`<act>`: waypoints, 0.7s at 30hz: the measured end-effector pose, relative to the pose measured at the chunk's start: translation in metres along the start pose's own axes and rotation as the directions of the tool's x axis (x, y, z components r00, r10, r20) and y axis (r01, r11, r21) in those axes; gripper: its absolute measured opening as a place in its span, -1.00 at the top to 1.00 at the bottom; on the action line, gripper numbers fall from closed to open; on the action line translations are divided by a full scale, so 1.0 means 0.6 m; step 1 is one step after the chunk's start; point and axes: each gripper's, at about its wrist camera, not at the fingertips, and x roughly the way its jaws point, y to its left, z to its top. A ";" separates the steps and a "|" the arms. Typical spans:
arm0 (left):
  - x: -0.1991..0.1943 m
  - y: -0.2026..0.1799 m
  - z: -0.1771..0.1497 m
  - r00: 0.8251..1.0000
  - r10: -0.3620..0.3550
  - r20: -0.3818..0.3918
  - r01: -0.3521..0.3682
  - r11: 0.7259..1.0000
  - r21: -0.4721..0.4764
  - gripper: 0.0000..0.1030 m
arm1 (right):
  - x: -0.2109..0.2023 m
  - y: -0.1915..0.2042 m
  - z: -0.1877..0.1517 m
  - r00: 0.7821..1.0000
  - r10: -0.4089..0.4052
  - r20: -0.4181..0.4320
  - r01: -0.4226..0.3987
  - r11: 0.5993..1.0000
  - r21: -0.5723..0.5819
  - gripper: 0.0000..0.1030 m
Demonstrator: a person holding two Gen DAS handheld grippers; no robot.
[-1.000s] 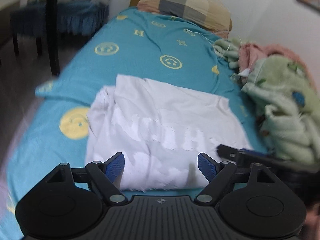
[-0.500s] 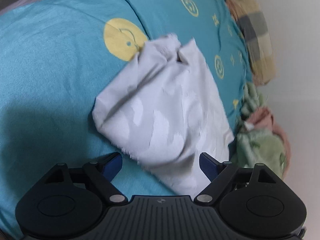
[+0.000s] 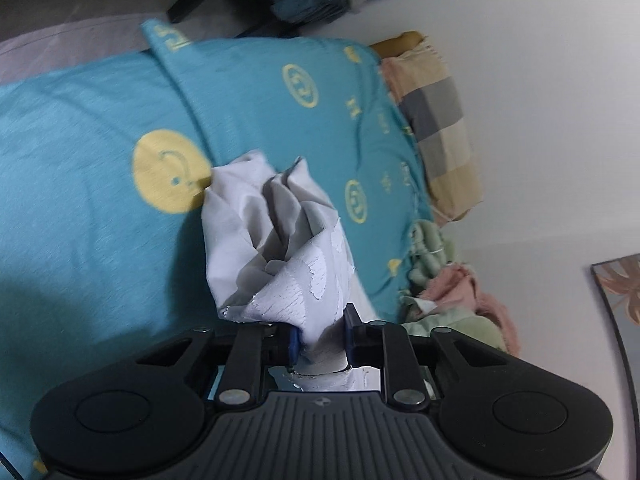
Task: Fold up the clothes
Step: 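Grasp the folded shirt with the left gripper while the right gripper grasps it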
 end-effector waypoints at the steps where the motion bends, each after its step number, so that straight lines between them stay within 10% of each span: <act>1: 0.000 -0.004 0.000 1.000 -0.005 0.003 0.005 1.000 0.009 0.59 | 0.000 -0.009 0.002 1.000 -0.006 0.029 0.005 1.000 0.025 -0.33; 8: -0.007 0.006 0.003 1.000 -0.013 -0.003 0.013 1.000 -0.023 0.61 | -0.058 -0.048 0.027 0.945 -0.046 0.324 -0.011 0.985 0.171 -0.35; 15: -0.007 0.015 0.008 1.000 -0.004 -0.001 0.004 1.000 -0.026 0.61 | -0.103 -0.055 0.027 0.837 -0.159 0.523 0.054 0.976 0.209 -0.33; 21: -0.011 0.018 0.013 1.000 -0.009 -0.002 0.009 0.999 -0.043 0.62 | -0.103 -0.033 0.028 0.831 -0.161 0.533 0.121 0.987 0.109 0.47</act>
